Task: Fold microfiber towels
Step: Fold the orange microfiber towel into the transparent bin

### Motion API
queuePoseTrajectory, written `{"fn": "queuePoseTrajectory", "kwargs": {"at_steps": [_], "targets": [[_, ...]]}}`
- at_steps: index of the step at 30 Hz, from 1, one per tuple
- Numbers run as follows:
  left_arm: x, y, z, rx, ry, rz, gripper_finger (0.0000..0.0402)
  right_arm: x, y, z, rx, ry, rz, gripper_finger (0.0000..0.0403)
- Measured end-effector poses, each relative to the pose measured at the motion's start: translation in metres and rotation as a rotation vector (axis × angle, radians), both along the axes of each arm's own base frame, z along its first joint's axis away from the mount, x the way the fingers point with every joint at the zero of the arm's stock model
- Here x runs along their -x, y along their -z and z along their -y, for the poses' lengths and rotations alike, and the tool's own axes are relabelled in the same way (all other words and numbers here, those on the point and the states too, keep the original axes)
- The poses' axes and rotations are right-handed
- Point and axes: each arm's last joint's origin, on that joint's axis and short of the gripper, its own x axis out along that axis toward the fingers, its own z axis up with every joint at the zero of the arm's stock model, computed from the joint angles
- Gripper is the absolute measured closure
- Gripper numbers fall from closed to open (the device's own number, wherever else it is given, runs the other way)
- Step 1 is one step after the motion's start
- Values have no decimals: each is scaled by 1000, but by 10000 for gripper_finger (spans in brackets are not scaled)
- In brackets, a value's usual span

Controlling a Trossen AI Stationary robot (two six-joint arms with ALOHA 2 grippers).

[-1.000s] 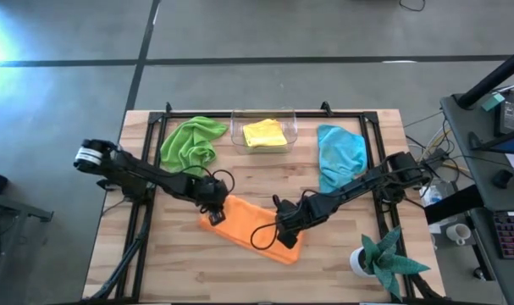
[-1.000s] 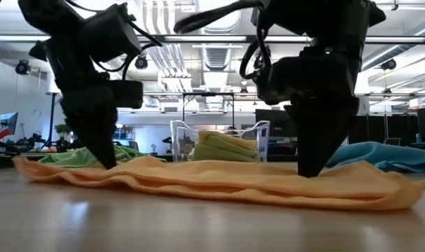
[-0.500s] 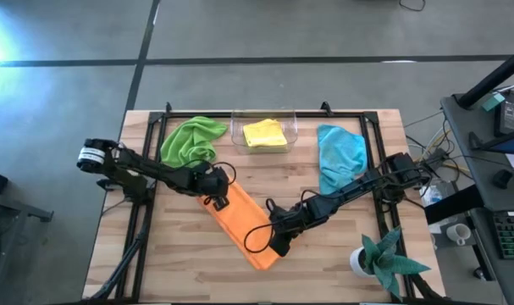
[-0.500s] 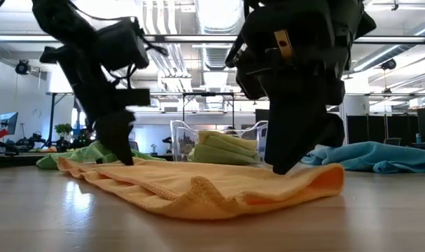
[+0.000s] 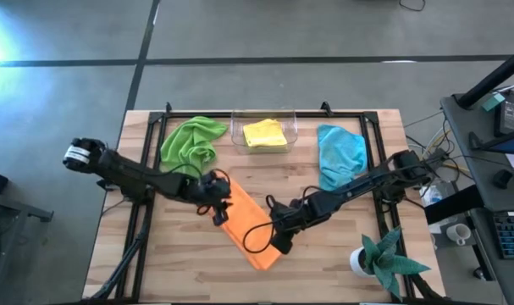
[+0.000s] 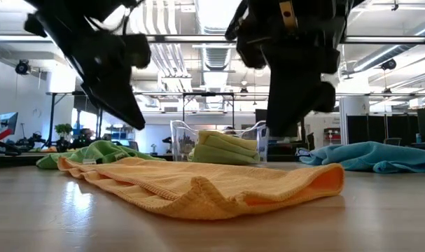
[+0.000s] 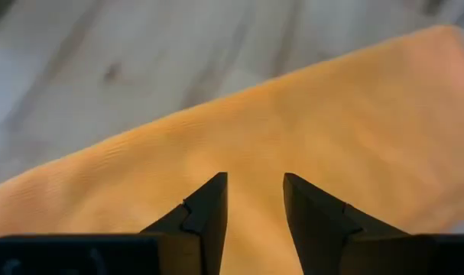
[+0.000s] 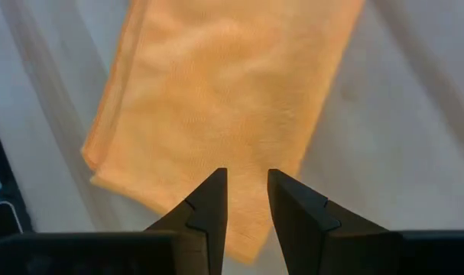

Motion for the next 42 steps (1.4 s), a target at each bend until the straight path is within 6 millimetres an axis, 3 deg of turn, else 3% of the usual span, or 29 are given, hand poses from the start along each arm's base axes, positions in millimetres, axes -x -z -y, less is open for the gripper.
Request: {"fn": "queuePoseTrajectory", "kwargs": {"at_steps": [10, 23, 28, 34, 42], "targets": [[-13, 8, 29, 54, 63, 98, 288, 16, -32, 11, 74, -1, 84, 310], [-30, 38, 57, 108, 46, 8, 288, 29, -40, 16, 95, -49, 80, 310], [-28, 53, 59, 99, 62, -61, 288, 29, -40, 16, 105, -71, 87, 310], [-26, 57, 61, 120, 96, -125, 288, 29, -39, 16, 110, -80, 90, 310], [-9, 50, 54, 6, 196, -254, 288, 30, -38, 16, 110, -80, 87, 309]]}}
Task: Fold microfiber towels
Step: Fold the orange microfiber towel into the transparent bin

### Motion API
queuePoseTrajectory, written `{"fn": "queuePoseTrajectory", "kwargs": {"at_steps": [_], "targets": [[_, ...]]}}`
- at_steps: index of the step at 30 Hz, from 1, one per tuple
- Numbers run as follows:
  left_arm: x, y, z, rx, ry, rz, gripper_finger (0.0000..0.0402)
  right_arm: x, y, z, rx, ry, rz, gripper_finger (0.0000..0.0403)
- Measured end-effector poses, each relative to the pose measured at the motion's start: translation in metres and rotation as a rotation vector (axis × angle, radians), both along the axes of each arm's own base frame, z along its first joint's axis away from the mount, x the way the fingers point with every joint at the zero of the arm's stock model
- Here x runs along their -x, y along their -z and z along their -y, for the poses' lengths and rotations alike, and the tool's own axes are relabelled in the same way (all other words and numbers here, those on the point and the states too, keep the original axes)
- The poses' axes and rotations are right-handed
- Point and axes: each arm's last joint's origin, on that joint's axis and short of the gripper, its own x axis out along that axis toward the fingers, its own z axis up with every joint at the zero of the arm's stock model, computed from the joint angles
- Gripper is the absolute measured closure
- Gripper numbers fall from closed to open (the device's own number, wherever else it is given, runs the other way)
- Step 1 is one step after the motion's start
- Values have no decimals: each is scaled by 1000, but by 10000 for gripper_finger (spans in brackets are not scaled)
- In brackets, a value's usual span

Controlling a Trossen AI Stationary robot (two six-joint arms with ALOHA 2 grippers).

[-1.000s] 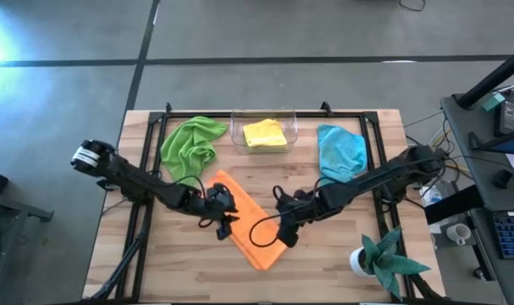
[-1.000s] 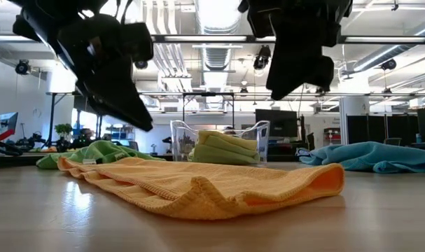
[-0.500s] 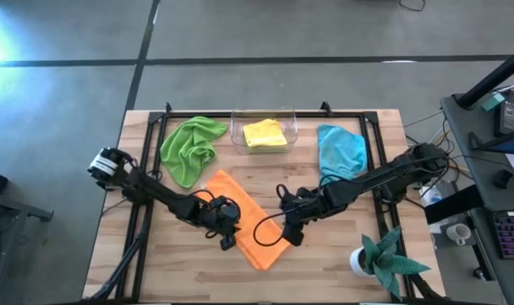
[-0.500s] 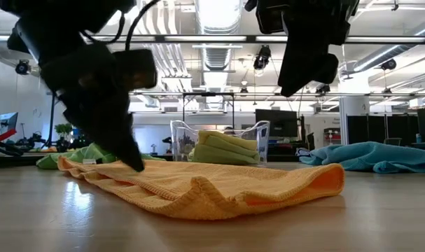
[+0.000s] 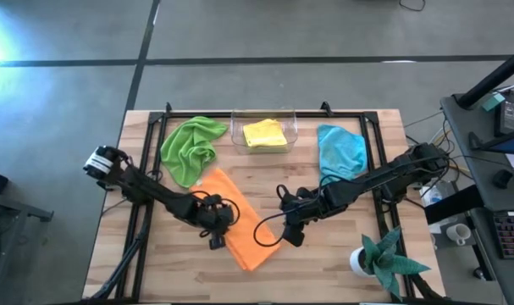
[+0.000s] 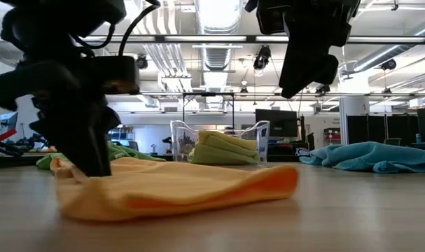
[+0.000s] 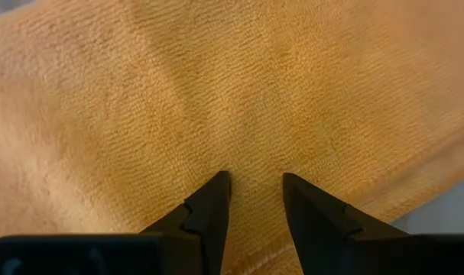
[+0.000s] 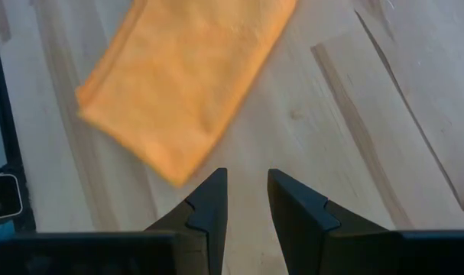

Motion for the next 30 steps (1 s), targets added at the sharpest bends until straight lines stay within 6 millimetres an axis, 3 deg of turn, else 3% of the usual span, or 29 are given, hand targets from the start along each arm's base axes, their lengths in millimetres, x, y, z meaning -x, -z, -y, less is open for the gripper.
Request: {"fn": "queuePoseTrajectory", "kwargs": {"at_steps": [7, 14, 23, 30], "targets": [[3, -8, -7, -116, 137, -41, 288, 0, 1, 0, 0, 0, -1, 310], [-8, -30, -15, -236, -65, 35, 288, 0, 1, 0, 0, 0, -1, 310], [2, -26, -72, -308, -484, -148, 288, 0, 1, 0, -4, 7, -1, 310], [-1, -21, -109, -255, -618, -202, 288, 0, 1, 0, -3, 7, -1, 310]]}}
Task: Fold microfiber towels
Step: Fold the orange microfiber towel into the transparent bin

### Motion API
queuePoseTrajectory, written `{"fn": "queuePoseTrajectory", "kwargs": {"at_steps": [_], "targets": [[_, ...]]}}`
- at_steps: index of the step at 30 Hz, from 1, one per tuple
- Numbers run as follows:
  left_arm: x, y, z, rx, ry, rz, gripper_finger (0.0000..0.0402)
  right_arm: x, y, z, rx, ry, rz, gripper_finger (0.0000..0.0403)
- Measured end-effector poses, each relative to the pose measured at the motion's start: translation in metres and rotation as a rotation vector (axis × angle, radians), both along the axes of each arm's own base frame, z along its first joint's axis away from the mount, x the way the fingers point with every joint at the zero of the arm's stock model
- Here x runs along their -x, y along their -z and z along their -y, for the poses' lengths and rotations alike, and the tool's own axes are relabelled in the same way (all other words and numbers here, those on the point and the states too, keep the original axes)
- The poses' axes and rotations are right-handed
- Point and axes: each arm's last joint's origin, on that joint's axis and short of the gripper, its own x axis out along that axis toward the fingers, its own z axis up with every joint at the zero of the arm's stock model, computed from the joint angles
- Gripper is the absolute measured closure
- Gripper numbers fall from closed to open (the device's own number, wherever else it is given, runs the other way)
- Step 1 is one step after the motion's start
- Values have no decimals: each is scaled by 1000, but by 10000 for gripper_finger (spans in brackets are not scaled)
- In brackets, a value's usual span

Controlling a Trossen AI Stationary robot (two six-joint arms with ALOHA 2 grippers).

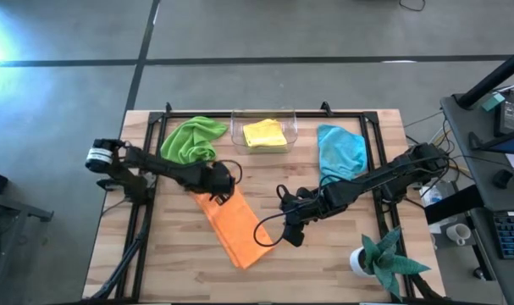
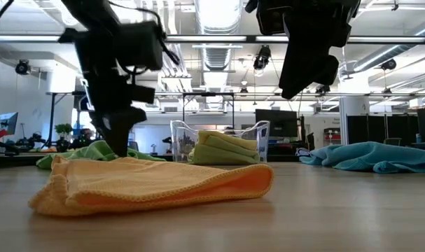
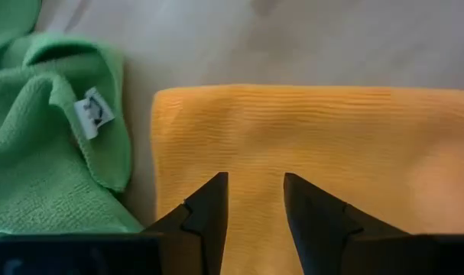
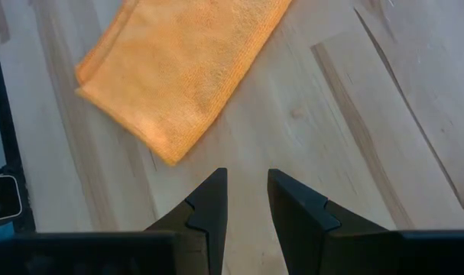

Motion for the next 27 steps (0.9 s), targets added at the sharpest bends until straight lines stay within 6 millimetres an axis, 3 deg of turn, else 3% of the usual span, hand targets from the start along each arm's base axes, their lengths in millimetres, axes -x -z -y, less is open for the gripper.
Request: {"fn": "queuePoseTrajectory", "kwargs": {"at_steps": [6, 12, 21, 27], "targets": [[-4, 14, -16, 119, -26, -38, 288, 0, 0, 0, 3, -3, 0, 310], [-13, 20, -20, 107, 2, -31, 288, 0, 0, 0, 5, -2, 0, 310], [-49, 15, -21, -4, 343, 203, 288, 0, 1, 1, 31, 8, 0, 310], [-66, 22, -21, -41, 473, 271, 288, 1, 1, 1, 33, 9, -3, 310]]}}
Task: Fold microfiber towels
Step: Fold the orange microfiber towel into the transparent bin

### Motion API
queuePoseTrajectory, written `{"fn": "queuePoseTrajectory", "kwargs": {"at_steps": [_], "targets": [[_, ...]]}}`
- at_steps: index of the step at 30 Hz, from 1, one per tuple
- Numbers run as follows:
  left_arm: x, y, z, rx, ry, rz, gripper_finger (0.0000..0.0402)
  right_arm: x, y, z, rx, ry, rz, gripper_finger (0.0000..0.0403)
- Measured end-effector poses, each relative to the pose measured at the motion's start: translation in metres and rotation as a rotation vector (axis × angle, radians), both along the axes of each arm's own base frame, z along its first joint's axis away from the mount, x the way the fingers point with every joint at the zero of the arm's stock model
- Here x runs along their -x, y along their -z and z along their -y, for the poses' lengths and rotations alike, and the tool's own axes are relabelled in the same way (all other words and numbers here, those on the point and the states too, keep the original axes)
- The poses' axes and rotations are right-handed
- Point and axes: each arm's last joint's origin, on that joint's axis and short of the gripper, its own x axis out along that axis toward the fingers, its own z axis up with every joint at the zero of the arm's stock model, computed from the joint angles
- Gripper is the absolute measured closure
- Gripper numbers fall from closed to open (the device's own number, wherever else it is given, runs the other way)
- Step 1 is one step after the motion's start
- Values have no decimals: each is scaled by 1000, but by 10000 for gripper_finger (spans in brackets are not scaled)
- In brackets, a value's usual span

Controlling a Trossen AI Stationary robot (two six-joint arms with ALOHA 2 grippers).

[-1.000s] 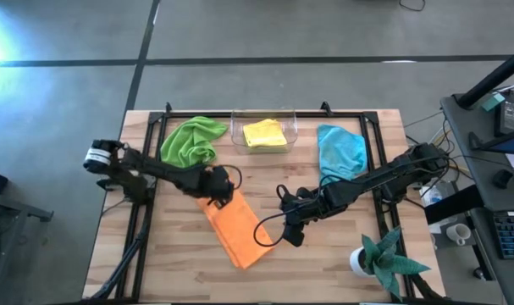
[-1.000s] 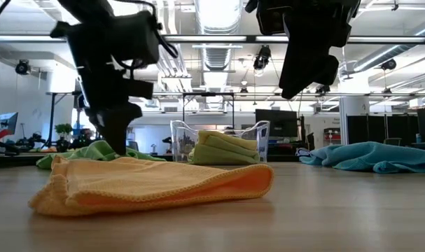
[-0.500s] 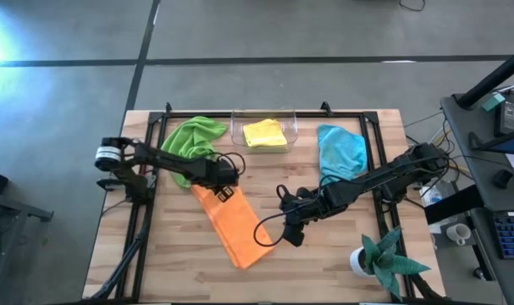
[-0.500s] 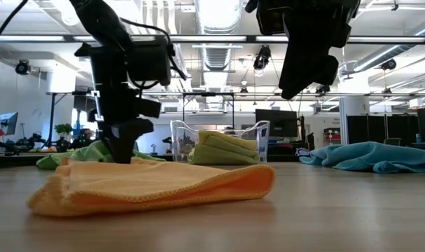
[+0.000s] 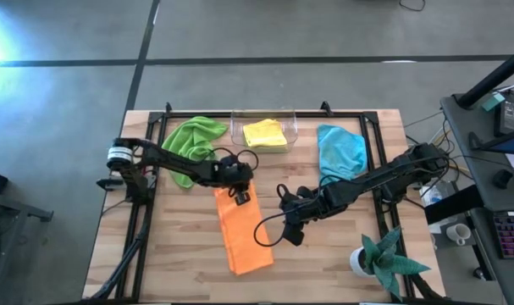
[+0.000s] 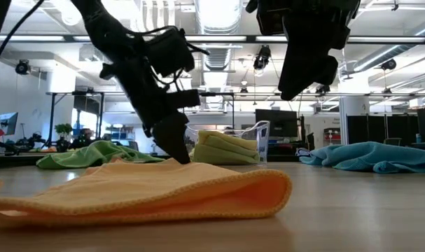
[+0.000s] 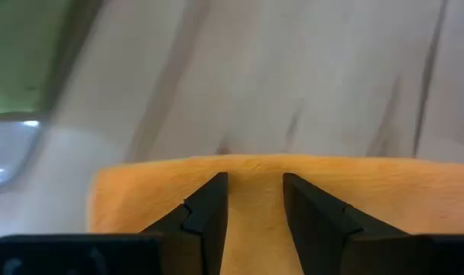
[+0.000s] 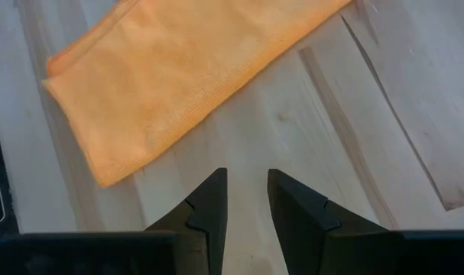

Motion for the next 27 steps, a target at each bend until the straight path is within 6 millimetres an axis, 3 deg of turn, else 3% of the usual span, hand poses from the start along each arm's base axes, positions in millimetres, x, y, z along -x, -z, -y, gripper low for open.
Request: {"fn": "queuePoseTrajectory", "kwargs": {"at_steps": [6, 15, 20, 27], "targets": [[-4, -6, 4, 34, 24, -72, 288, 2, 0, 1, 3, 2, -19, 310], [5, -60, 22, 32, 74, -104, 288, 5, -3, 1, 14, -21, -22, 310], [16, -84, 55, 22, 178, -78, 288, 5, -2, 0, -20, -94, -40, 310], [35, -94, 118, 10, 352, -59, 288, 6, -2, -2, -2, -218, -37, 309]]}}
